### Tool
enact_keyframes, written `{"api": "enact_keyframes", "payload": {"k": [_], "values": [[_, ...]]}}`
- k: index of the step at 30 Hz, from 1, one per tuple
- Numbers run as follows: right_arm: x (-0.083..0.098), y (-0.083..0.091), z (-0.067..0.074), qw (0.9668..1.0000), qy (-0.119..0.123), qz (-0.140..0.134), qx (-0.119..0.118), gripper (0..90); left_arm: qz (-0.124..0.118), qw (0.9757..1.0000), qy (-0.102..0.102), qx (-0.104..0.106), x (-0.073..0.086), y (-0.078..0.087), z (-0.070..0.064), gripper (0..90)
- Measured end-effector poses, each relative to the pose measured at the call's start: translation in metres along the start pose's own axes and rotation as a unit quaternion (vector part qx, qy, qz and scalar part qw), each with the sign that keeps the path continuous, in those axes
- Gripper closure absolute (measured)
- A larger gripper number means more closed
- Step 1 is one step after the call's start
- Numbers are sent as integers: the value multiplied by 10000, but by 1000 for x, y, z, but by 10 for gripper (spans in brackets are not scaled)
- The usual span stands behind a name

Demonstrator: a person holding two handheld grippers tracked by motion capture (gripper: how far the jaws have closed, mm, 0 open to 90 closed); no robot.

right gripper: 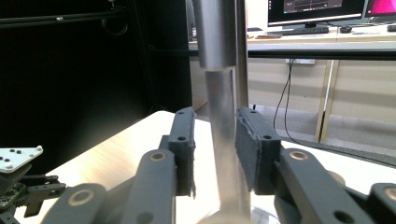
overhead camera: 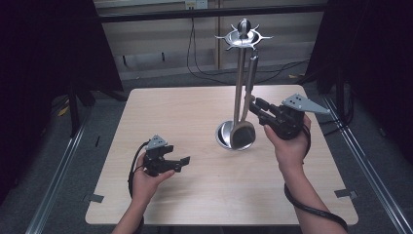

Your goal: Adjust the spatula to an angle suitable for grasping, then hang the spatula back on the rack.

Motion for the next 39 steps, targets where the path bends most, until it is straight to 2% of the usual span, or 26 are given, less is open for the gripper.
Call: {"api": "enact_keyframes", "payload": {"k": [5,8,13,18,22,28,33,39], "values": [[2,2,0,10000,0,36,35,578,3,10000,-4,4,0,0,-1,145],[4,2,1,10000,-36,65,28,501,-2,10000,12,-6,0,0,0,145],[12,3,1,9995,-75,300,46,361,1,10000,-2,-12,0,0,0,145],[21,6,0,9990,-131,432,58,319,17,10000,2,-23,1,0,-1,145],[25,10,-2,9988,-209,432,83,285,12,10000,-13,-6,0,0,-1,145],[32,13,-4,9980,-177,611,53,251,32,10000,-37,-27,0,-1,-2,144],[40,13,-6,9969,-247,748,42,206,-3,10000,-24,-20,0,0,-1,143],[48,14,-9,9963,-271,817,59,186,18,10000,-3,-17,1,-1,0,141]]}}
Point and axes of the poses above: each handheld gripper's, and its own axes: y roughly backward along the jaws, x roughly out of its underside, z roughly to its left, the point moved 5 cm from there along -y, roughly forward along the jaws, and after that the axes turned 13 degrees about -x, right-handed, at the moved point
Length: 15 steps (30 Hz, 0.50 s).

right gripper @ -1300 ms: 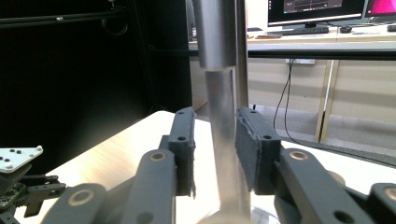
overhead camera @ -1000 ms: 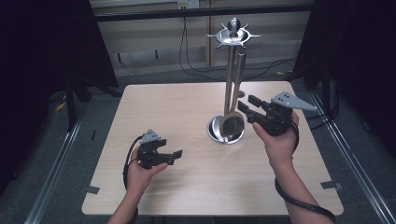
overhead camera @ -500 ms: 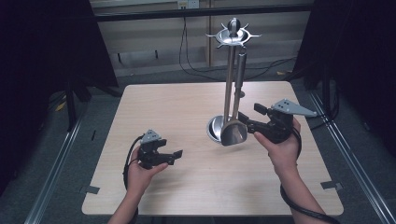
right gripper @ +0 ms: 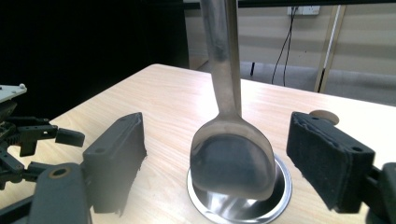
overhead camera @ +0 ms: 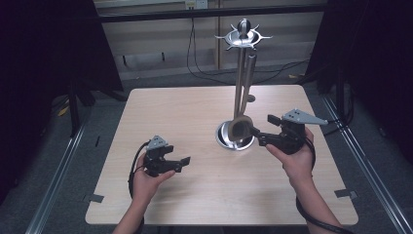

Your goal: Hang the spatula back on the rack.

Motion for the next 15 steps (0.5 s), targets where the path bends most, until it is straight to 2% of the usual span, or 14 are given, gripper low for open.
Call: {"api": "enact_keyframes", "payload": {"k": [15], "values": [[17,7,-3,9999,-78,109,15,167,17,10000,6,-34,0,0,1,123]]}}
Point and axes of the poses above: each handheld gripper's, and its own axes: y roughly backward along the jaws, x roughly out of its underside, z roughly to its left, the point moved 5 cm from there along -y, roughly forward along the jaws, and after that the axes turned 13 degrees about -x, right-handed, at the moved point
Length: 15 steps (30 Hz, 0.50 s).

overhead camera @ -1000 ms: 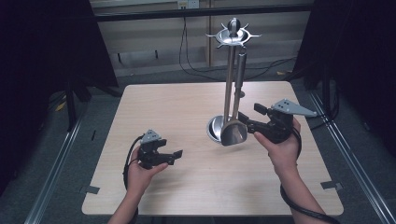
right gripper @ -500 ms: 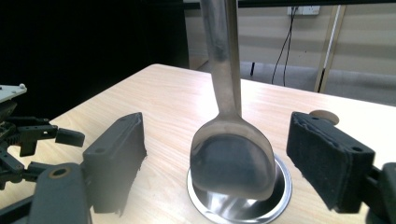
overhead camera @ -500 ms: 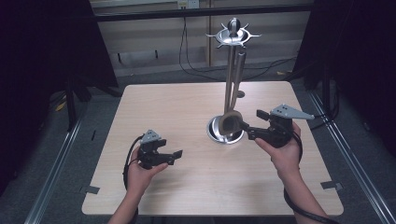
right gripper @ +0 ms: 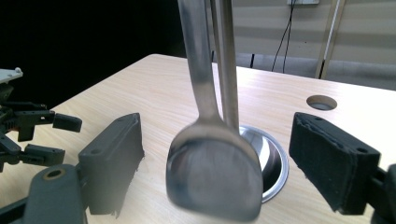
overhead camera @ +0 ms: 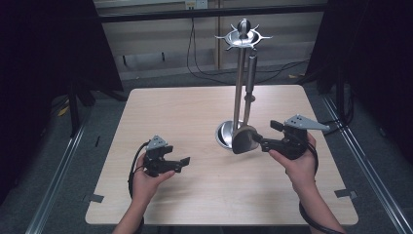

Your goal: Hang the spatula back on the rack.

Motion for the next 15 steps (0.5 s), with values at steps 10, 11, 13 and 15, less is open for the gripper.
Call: {"api": "enact_keyframes", "payload": {"k": [10,11,13,15], "values": [[8,3,-3,10000,-5,74,12,151,11,10000,21,-11,1,0,2,107],[9,3,-4,10000,-13,67,16,150,-1,10000,30,8,1,0,2,107],[11,4,-4,10000,-6,97,5,146,-4,10000,31,11,1,0,2,102],[12,5,-6,9999,-16,109,12,141,-1,10000,56,9,1,0,2,99]]}}
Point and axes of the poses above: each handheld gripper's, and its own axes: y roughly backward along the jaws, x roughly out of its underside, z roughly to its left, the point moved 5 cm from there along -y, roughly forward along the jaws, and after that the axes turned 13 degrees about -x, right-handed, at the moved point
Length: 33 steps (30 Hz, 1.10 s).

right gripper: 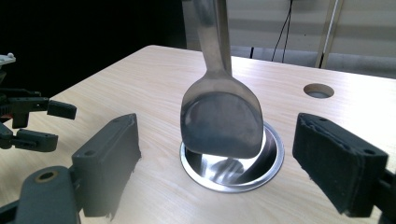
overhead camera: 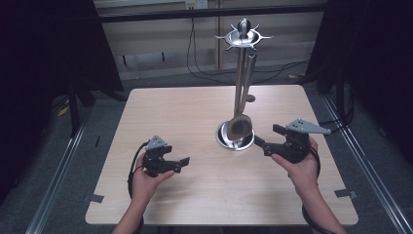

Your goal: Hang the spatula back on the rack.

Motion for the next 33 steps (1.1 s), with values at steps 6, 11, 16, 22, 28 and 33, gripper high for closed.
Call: {"api": "enact_keyframes", "payload": {"k": [6,11,16,22,28,33], "values": [[5,3,-2,10000,-19,63,41,125,-9,10000,2,-15,0,2,0,91],[13,5,-3,9999,-49,103,31,112,-10,10000,8,-10,1,1,0,84],[24,8,-6,9999,-78,146,45,103,-16,10000,-33,-50,0,1,2,80],[34,8,-9,9998,-73,170,11,85,-97,9999,10,-46,0,2,5,75],[45,9,-14,9995,7,301,-20,59,-102,9999,-23,-86,1,1,5,66],[54,13,-16,9988,80,479,35,54,-107,9999,-51,-50,1,1,4,62]]}}
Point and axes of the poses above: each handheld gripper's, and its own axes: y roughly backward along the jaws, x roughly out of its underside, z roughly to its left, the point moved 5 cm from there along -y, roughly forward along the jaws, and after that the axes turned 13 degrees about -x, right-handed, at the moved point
